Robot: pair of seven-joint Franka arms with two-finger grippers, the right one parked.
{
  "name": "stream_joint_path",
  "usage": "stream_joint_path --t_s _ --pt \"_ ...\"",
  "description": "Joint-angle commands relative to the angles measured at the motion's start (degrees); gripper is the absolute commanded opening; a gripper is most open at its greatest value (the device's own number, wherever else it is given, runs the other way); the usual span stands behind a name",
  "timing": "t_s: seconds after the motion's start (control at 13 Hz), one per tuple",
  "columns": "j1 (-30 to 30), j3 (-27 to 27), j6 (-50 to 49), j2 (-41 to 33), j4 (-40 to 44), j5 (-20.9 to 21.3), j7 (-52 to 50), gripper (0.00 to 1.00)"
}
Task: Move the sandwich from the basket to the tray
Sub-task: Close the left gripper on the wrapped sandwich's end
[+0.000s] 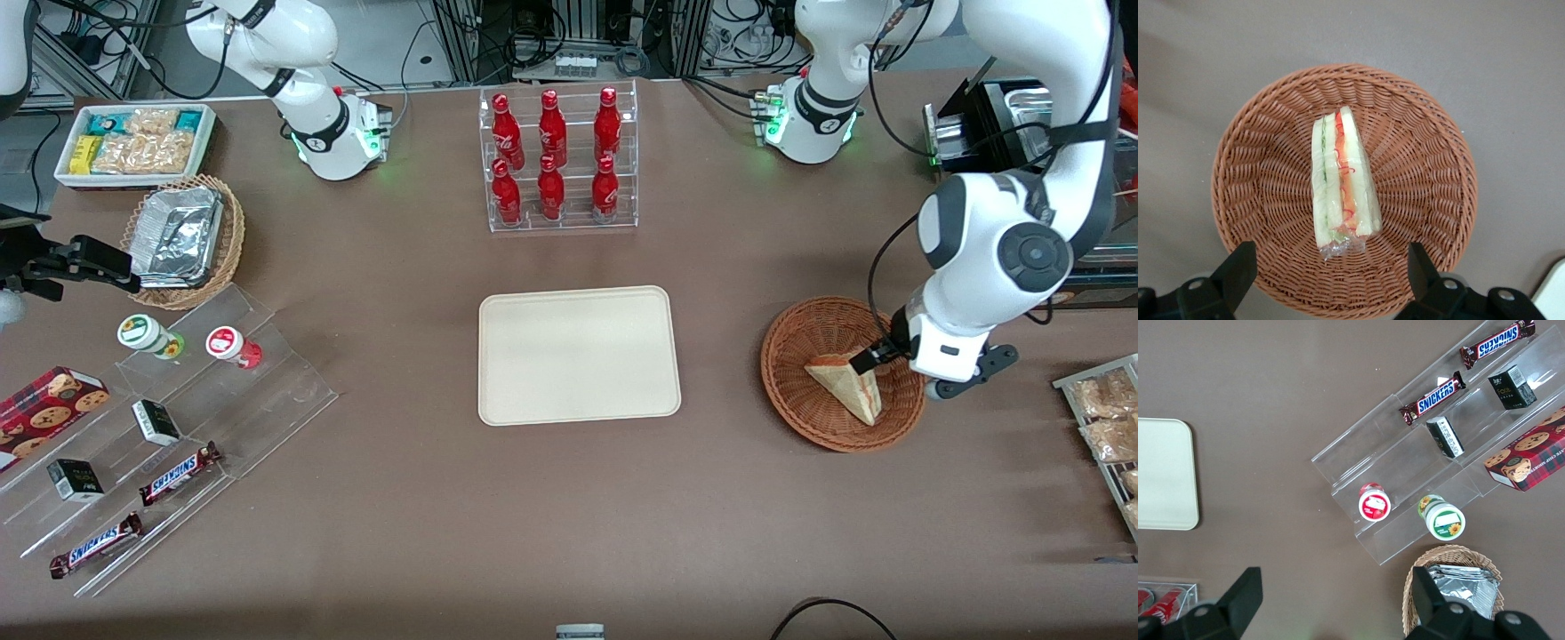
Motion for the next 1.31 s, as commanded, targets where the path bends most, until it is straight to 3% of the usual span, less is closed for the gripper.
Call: stream_joint_path --t_s 0.0,0.85,0.92,1.08,1.15,1.23 --pt "-0.4 0.1 3.4 0.4 -3.0 0.5 -1.6 1.00" --pt "-0.2 0.2 12.8 5.0 -6.7 0.6 -2.1 0.97" --pt "-0.2 0.2 12.9 5.2 -6.6 0.6 -2.5 0.86" --pt "-0.2 0.2 12.8 5.5 -6.1 0.7 -2.7 0.31" --pt "-0.2 0.2 12.8 5.5 -6.0 0.7 -2.6 0.09" --pt "-0.2 0.2 12.7 5.5 -5.7 0.7 -2.6 0.00"
